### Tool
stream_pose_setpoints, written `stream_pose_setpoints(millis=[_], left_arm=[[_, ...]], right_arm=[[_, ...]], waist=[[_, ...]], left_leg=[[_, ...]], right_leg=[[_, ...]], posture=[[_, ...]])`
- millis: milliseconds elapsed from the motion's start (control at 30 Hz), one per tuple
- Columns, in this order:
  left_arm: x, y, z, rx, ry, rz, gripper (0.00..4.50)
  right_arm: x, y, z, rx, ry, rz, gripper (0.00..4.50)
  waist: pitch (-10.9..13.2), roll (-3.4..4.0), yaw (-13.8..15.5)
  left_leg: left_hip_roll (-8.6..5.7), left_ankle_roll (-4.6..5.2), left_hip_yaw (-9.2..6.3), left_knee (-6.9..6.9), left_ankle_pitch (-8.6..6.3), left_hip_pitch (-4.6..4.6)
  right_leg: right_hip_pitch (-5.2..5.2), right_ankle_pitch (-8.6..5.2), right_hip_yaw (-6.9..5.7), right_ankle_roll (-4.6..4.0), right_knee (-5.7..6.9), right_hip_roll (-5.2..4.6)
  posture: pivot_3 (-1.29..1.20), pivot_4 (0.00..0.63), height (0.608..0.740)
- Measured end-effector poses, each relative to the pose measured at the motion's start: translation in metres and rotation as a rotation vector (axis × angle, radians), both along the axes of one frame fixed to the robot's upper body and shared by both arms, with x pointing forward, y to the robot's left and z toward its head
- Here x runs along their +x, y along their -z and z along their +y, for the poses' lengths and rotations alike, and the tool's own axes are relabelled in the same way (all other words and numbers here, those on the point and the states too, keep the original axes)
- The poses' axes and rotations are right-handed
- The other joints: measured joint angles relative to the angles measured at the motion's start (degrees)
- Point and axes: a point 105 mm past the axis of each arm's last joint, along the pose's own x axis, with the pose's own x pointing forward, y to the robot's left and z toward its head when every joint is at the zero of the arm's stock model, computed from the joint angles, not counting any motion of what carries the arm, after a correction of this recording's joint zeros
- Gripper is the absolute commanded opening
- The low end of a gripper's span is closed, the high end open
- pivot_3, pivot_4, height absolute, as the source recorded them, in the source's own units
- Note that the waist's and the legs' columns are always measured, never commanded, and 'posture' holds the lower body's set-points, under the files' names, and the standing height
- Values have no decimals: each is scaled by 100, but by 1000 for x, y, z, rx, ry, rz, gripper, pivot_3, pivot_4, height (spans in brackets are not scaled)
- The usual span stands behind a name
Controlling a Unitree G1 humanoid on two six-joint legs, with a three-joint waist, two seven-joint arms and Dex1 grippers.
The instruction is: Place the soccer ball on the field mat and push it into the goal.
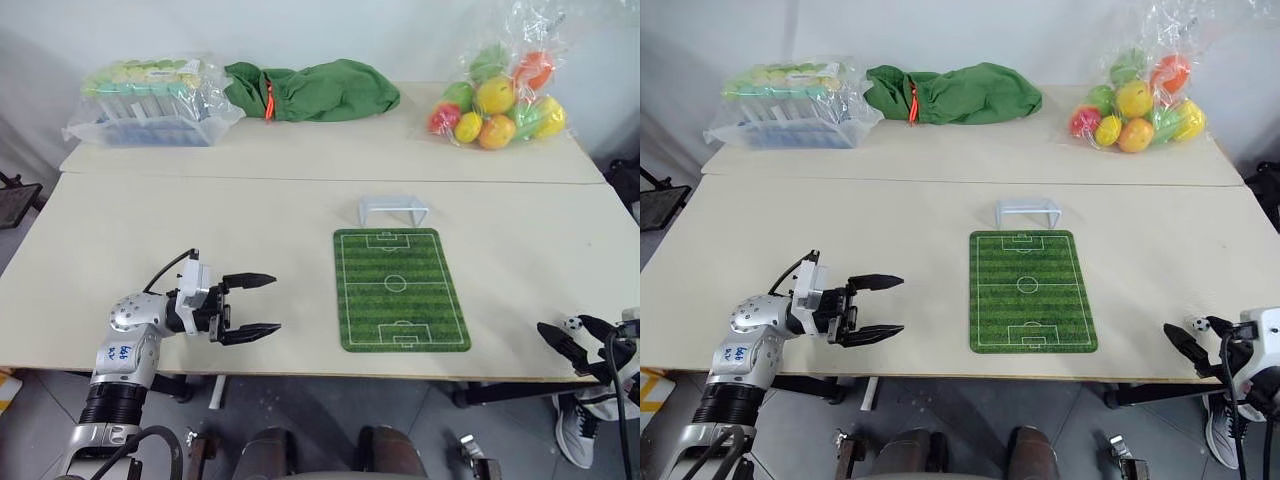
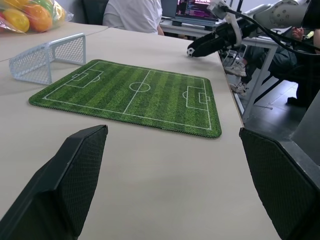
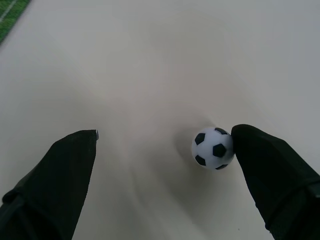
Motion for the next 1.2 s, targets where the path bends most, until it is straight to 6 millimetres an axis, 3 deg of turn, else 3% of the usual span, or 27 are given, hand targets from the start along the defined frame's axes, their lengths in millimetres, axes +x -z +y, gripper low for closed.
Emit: stream_pose_setpoints(millis=[233,267,400,633,1033,1200], left_arm=[[1,0,0,-2,-13,-2,4500],[2,0,0,-2,-15,-2,4500],[2,0,0,-3,-20,-3,4500],[3,-1,1,-4,-29,-4,4500],[4,-2,-2,-15,-28,-18,4500],[4,-2,-4,-23,-25,-19,4500]], right_arm=[[1,4,-5,8,27,4,4472],[2,4,-6,4,30,5,4302],[3,5,-7,-1,47,14,3242],[-5,8,-4,-15,28,39,851],[-4,5,0,-19,22,24,854],[5,-14,16,-21,-39,-37,854]], waist=[[0,0,-1],[0,0,-1],[0,0,-1],[0,0,0],[0,0,0],[0,0,-6]], left_leg=[[0,0,0,4,0,0],[-1,0,1,4,0,0],[0,0,0,5,0,0],[1,0,-1,4,0,0],[0,0,-1,4,0,0],[1,0,1,5,0,0]], right_leg=[[1,1,1,1,0,0],[1,1,1,2,0,0],[1,2,1,3,1,0],[1,2,1,3,1,0],[1,2,1,3,1,0],[0,2,2,4,2,0]], posture=[[0,150,740],[0,150,740],[0,150,740],[0,150,740],[0,150,740],[0,150,740]])
